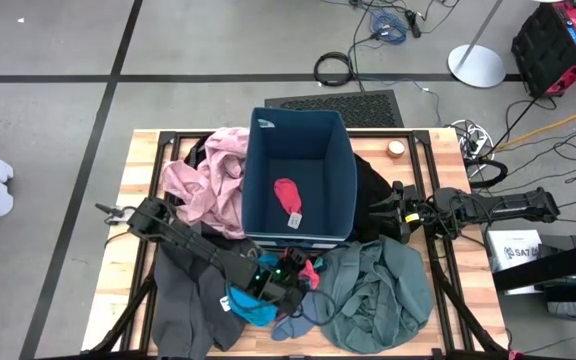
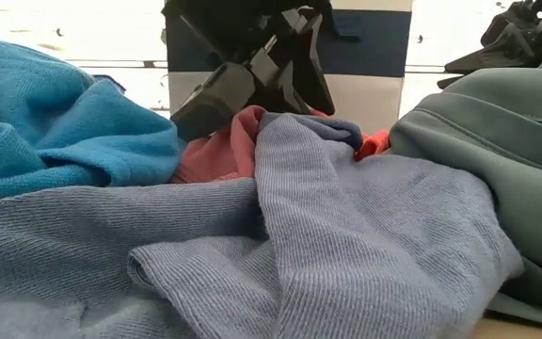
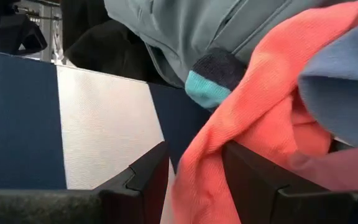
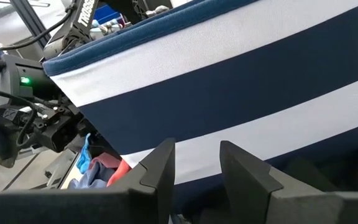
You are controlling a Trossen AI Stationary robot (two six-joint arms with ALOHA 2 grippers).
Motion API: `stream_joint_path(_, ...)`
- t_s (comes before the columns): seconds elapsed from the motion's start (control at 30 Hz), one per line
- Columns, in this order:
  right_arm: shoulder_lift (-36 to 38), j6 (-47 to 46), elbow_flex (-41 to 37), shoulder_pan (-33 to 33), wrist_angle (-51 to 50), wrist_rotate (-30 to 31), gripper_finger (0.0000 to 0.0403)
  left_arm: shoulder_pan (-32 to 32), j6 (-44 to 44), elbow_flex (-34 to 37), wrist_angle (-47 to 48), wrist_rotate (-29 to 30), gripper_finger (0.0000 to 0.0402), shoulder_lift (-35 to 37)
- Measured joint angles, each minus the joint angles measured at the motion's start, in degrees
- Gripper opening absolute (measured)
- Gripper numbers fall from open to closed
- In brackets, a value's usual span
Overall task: Sort clothes
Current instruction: Put the pink sock into the blue laundry organizer
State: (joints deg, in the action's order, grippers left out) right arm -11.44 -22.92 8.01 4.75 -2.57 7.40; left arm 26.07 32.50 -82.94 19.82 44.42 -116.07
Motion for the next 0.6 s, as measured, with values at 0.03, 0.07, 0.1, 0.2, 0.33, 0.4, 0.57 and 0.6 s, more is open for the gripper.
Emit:
stream_joint_path(0.03, 0.02, 0.00, 0.00, 0.00, -0.09, 0.00, 0.0116, -0.16, 0.53, 0.00, 0.03, -0.87, 0.0160, 0.00)
stream_joint_path(0.07, 0.01, 0.00, 0.00, 0.00, -0.27, 0.00, 0.0116, -0.20, 0.98, 0.00, 0.13, -1.84, 0.0159, 0.00)
stream_joint_path(0.1, 0.00, 0.00, 0.00, 0.00, -0.49, 0.00, 0.0116, -0.29, 1.06, 0.00, 0.21, -2.44, 0.0158, 0.00)
stream_joint_path(0.2, 0.00, 0.00, 0.00, 0.02, -1.06, 0.00, 0.0116, -0.26, 1.02, 0.00, 0.24, -2.49, 0.0140, 0.00)
stream_joint_path(0.33, 0.00, 0.00, 0.00, 0.00, -1.18, 0.01, 0.0116, -0.21, 0.98, 0.00, 0.41, -2.47, 0.0076, 0.00)
stream_joint_path(0.4, 0.00, 0.00, 0.00, 0.02, -1.20, 0.00, 0.0116, -0.22, 0.94, 0.00, 0.40, -2.47, 0.0031, 0.00)
stream_joint_path(0.57, 0.00, 0.00, 0.00, 0.00, -1.20, 0.01, 0.0116, -0.17, 0.91, 0.00, -1.01, -1.05, 0.0012, 0.00)
stream_joint_path(0.6, 0.00, 0.00, 0.00, 0.02, -1.20, 0.02, 0.0116, -0.06, 0.92, -0.13, -1.32, -0.38, 0.0011, 0.00)
